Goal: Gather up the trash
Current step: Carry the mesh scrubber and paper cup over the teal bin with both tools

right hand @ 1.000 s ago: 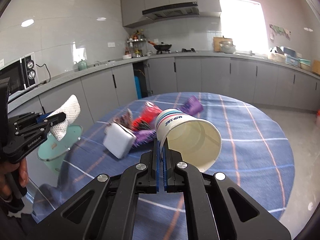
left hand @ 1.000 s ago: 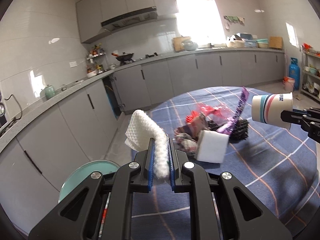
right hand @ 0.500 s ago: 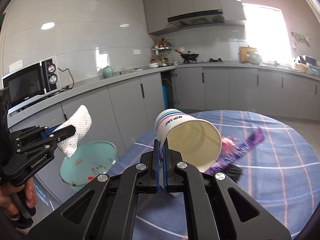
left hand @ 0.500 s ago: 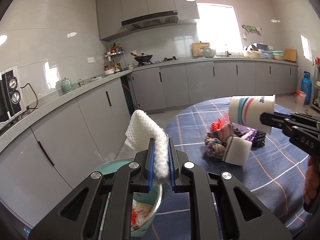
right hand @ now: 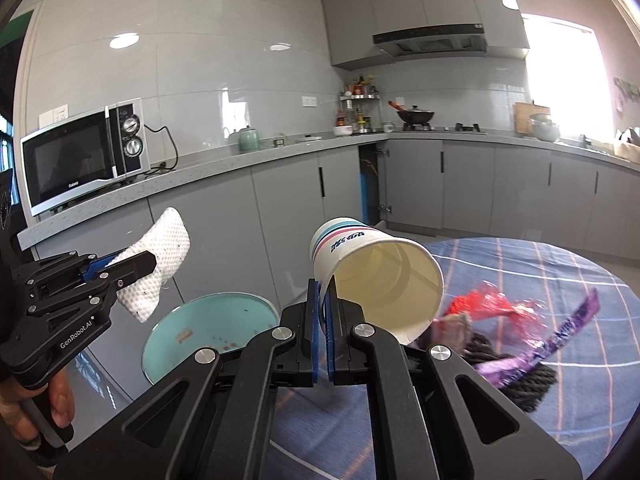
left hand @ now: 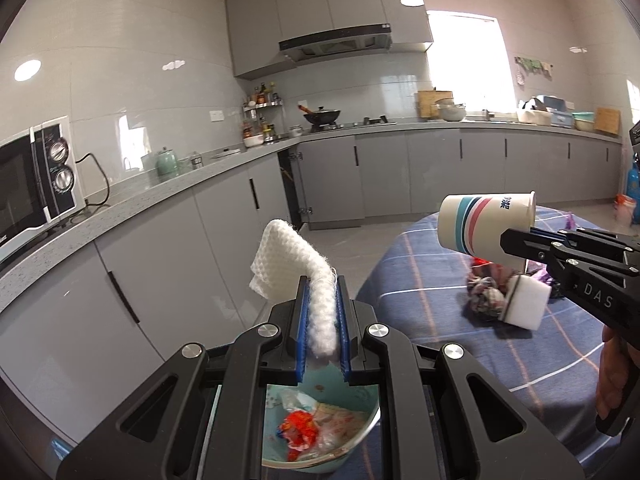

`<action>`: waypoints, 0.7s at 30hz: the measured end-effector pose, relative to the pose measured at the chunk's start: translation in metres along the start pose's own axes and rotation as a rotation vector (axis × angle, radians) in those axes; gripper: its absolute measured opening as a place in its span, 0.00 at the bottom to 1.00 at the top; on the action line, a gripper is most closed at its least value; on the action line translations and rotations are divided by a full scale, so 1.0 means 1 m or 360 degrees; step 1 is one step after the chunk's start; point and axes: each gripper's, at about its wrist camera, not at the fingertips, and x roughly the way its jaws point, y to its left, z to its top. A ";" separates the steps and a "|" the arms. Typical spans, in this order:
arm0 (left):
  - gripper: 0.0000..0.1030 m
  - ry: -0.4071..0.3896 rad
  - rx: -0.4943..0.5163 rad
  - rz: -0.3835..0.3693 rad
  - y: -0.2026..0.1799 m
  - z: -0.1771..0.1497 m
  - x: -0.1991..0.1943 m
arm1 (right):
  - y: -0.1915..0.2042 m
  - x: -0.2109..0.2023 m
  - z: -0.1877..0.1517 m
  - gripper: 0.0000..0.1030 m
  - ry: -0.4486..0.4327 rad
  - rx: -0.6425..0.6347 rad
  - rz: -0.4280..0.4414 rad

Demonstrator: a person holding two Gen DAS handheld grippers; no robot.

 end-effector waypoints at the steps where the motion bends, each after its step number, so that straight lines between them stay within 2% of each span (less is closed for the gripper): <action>1: 0.12 0.0003 -0.0006 0.0014 0.004 -0.001 0.001 | 0.003 0.003 0.001 0.04 0.0001 -0.0006 0.0009; 21: 0.12 0.0037 -0.0067 0.0285 0.069 -0.012 0.016 | 0.057 0.064 0.017 0.04 0.0003 -0.0096 0.0147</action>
